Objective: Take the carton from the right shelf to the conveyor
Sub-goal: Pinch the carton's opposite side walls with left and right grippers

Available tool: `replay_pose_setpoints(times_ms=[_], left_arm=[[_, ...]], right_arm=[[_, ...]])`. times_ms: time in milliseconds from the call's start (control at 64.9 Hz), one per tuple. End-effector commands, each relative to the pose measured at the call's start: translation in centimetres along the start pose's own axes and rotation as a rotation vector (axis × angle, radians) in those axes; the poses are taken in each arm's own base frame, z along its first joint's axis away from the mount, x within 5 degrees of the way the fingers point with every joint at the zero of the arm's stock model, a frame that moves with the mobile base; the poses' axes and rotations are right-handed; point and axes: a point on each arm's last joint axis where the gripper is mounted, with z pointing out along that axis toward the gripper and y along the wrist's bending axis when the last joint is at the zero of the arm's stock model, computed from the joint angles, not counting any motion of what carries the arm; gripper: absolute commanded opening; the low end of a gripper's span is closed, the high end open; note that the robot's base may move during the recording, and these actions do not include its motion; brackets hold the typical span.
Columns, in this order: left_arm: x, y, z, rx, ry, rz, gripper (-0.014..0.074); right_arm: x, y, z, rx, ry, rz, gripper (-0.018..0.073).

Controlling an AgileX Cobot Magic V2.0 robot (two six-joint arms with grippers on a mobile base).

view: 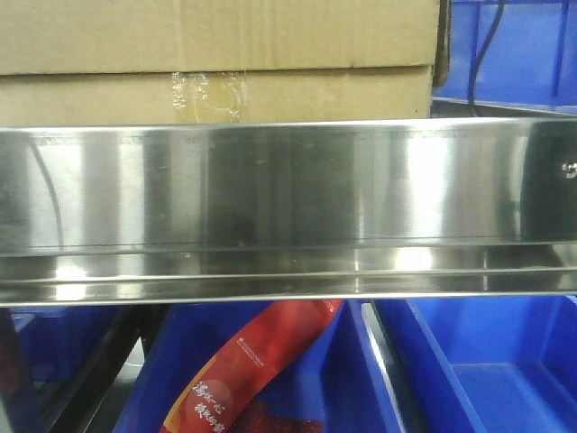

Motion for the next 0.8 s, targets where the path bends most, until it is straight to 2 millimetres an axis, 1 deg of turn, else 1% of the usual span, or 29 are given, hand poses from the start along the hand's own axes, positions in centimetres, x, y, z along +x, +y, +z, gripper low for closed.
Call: replay_pose_setpoints(times_ms=[0,77,139,262,355,447,462,586,632,725,771,786], left_arm=[[-0.3,0.3,-2.3,0.025,-0.019,-0.029,-0.0005],[-0.7,0.4,-4.7,0.059,-0.067,-0.048,-0.0005],[-0.8,0.3,-6.3,0.081,-0.101,-0.053,-0.0006],[-0.5,0.1,-9.9,0.100,-0.161,-0.038,-0.0006],[0.2,-0.4,-11.6,0.093,-0.153,-0.008,-0.0006],[0.4,-1.1,-12.5,0.096,-0.175,0.020,-0.0006],[0.4,-1.2,-12.6,0.097,-0.178,0.025,-0.0006],[1.4,-2.1,-13.7,0.129,-0.175,0.050,-0.0006],[2.0,-2.4,-13.9,0.140,-0.163,0.047,-0.0006],[3.3,-2.7,-14.5,0.153,-0.147,0.063,-0.0006],[4.2,-2.9,-14.6,0.148,-0.130,0.072,-0.0006],[4.4,-2.9,-14.6,0.146,-0.126,0.072,-0.0006]], right_arm=[[-0.3,-0.3,-2.9,0.032,-0.046,-0.021,-0.0068],[-0.4,-0.2,-4.7,0.036,-0.070,-0.025,-0.0068],[-0.3,-0.2,-6.5,0.042,-0.093,-0.029,-0.0068],[-0.2,0.0,-10.1,0.041,-0.163,-0.033,-0.0068],[0.0,0.1,-12.7,0.037,-0.213,-0.034,-0.0068],[0.5,0.2,-14.5,0.041,-0.240,-0.037,-0.0068],[0.6,0.1,-14.9,0.047,-0.246,-0.038,-0.0068],[2.1,0.0,-16.8,0.057,-0.246,-0.041,-0.0068],[2.9,0.0,-17.7,0.059,-0.246,-0.041,-0.0068],[4.5,-0.1,-18.5,0.060,-0.227,-0.041,-0.0068],[5.5,-0.1,-19.3,0.059,-0.225,-0.042,-0.0068],[5.8,-0.1,-19.2,0.060,-0.214,-0.041,-0.0068]])
